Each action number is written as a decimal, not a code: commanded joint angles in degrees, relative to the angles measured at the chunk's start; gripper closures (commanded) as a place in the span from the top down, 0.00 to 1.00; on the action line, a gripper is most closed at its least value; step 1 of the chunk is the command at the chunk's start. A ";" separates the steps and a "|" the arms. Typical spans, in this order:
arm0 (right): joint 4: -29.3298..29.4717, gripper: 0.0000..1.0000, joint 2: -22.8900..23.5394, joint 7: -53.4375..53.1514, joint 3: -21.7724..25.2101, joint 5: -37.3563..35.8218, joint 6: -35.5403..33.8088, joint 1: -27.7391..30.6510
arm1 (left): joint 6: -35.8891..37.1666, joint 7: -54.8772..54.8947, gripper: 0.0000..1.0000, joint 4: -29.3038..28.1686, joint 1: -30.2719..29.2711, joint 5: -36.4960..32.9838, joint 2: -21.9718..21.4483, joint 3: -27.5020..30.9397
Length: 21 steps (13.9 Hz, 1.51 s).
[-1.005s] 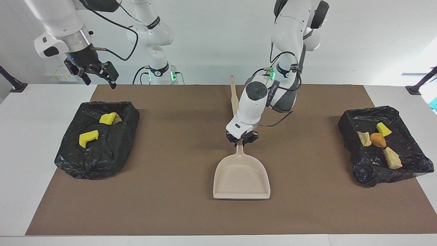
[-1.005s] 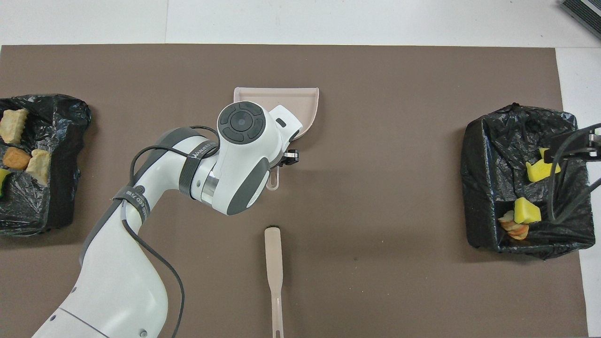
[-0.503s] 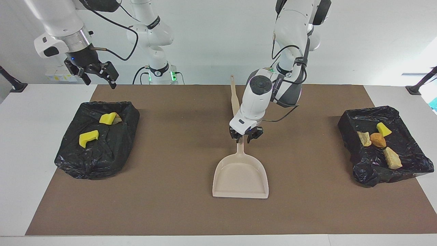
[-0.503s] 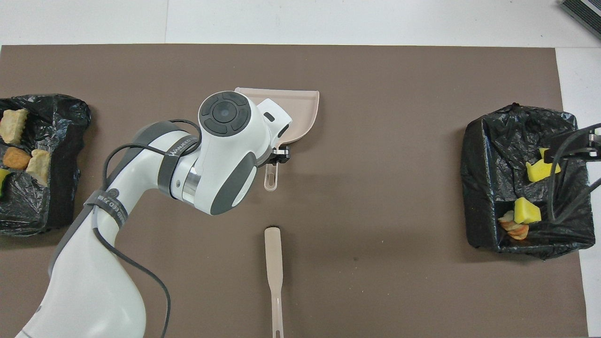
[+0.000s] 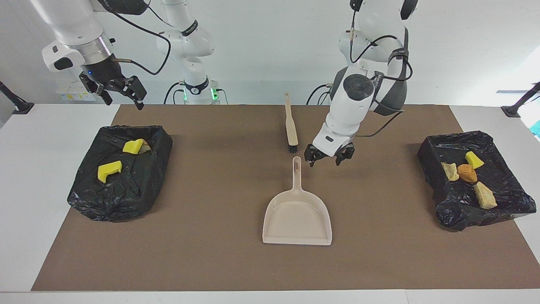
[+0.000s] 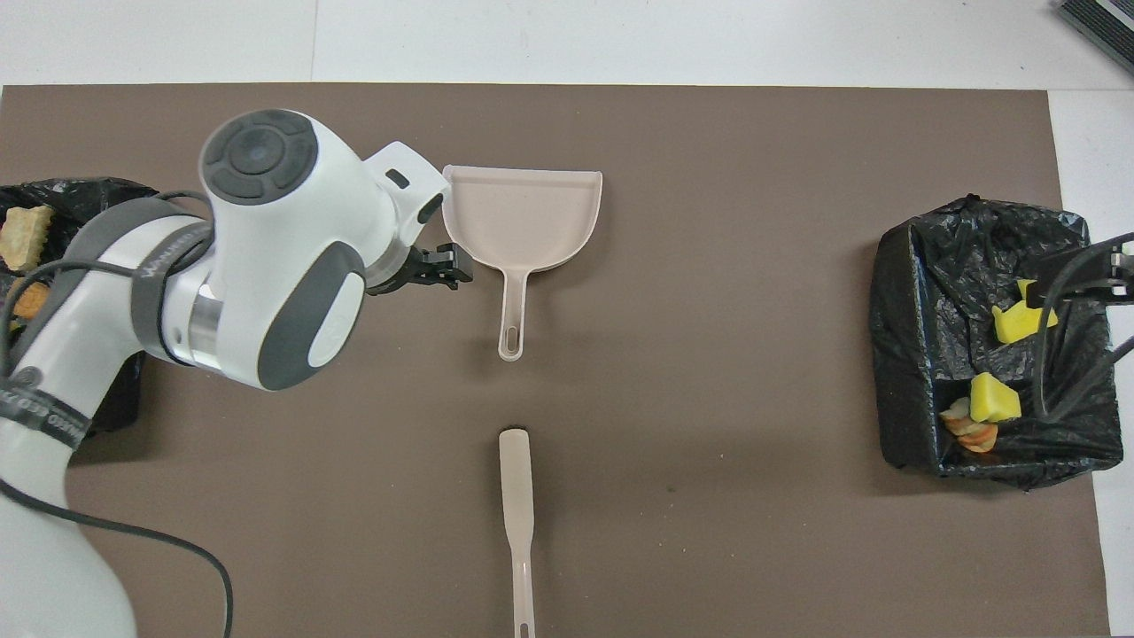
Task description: Sweep and dump trash in bin
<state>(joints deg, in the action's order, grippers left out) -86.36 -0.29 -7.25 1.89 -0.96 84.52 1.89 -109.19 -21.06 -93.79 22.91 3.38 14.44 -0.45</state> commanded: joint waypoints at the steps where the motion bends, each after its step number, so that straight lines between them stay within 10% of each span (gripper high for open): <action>1: 0.14 1.00 -0.41 -0.75 -0.74 1.05 -0.41 0.92 | 3.89 4.88 1.00 -0.35 -3.91 0.05 -4.41 -0.26; 11: 0.14 1.00 -0.41 -0.75 -0.65 0.96 -0.50 0.92 | 22.51 13.76 1.00 0.71 -12.97 -2.14 -18.56 -0.08; 21: 0.14 1.00 -0.41 -0.75 -0.66 0.96 -0.50 0.92 | 27.20 18.42 1.00 7.92 -14.56 -4.00 -16.73 2.56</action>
<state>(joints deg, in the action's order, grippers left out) -86.36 -0.29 -7.25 1.88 -0.96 84.52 1.89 -82.25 -4.33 -88.17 9.12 -0.46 -3.84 2.22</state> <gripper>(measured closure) 0.000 0.000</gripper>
